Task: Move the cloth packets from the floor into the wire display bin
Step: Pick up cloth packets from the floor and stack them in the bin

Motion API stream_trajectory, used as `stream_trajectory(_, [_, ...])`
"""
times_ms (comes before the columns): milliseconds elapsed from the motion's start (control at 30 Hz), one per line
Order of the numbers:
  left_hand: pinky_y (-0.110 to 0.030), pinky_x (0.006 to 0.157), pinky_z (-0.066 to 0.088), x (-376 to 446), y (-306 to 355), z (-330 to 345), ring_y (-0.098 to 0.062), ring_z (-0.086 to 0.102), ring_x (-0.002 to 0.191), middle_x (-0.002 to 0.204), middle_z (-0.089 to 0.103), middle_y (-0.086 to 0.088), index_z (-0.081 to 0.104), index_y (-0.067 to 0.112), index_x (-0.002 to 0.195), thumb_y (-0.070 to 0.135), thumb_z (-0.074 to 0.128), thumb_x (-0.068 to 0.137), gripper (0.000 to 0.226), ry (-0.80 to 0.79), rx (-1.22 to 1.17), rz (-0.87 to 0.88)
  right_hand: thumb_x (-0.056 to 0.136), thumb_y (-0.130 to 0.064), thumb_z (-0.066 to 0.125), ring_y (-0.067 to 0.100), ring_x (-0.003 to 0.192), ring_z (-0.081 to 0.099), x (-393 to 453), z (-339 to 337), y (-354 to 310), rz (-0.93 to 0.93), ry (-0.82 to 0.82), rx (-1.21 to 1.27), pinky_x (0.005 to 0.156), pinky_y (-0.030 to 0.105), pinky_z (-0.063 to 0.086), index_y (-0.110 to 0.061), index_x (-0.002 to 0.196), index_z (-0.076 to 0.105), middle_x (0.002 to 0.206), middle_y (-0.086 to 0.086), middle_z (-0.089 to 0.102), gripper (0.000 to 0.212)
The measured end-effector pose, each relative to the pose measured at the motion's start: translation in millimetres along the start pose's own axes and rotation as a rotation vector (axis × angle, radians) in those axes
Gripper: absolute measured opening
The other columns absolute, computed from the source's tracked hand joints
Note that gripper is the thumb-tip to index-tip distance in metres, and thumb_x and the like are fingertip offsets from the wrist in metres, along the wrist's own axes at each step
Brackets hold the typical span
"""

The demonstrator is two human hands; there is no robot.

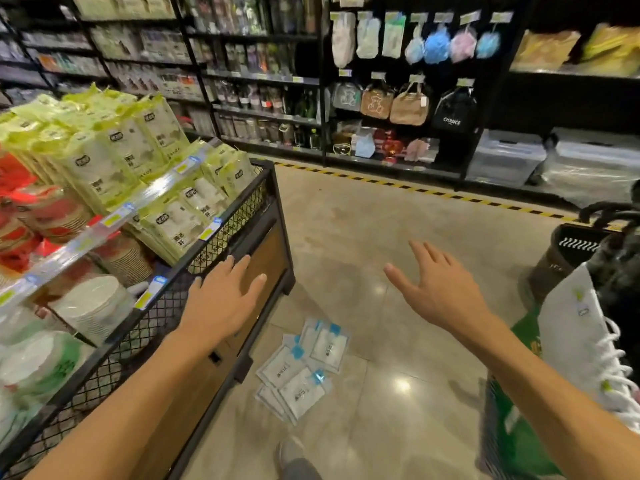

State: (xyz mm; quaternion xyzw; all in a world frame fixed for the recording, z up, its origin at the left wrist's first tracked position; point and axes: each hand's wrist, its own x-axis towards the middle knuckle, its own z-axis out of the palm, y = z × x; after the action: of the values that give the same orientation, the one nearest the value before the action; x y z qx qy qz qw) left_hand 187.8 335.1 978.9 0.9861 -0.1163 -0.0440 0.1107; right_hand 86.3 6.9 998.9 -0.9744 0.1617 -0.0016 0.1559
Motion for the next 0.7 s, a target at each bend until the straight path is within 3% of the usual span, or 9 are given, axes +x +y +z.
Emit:
stream_trajectory(400, [-0.052, 0.124, 0.018, 169.2, -70.8, 85.0, -0.022, 0.019, 0.156, 0.169, 0.021, -0.007, 0.02, 0.024, 0.162, 0.063, 0.02, 0.103, 0.071, -0.087, -0.006, 0.124, 0.093, -0.083, 0.023, 0.029, 0.159, 0.014, 139.0, 103.7, -30.0, 0.169, 0.017, -0.045, 0.128, 0.05, 0.017, -0.032, 0.165, 0.007, 0.174, 0.007, 0.01, 0.089])
stream_trajectory(567, [-0.061, 0.114, 0.035, 202.2, -82.9, 158.1, -0.032, 0.043, 0.145, 0.158, 0.043, -0.016, 0.038, 0.015, 0.156, 0.059, 0.027, 0.097, 0.075, -0.12, 0.17, 0.14, 0.095, -0.08, 0.026, 0.029, 0.159, 0.012, 188.4, 183.7, -15.7, 0.153, -0.019, -0.056, 0.129, 0.051, 0.014, -0.027, 0.165, 0.015, 0.173, 0.007, 0.012, 0.089])
stream_trajectory(700, [-0.06, 0.119, 0.027, 229.6, -94.2, 243.1, -0.032, 0.034, 0.15, 0.163, 0.034, -0.015, 0.029, 0.018, 0.16, 0.06, 0.021, 0.099, 0.074, -0.161, 0.26, 0.116, 0.096, -0.079, 0.023, 0.028, 0.16, 0.011, 226.8, 272.8, 13.4, 0.111, -0.072, -0.116, 0.13, 0.051, 0.008, -0.024, 0.165, 0.017, 0.172, 0.008, 0.017, 0.089])
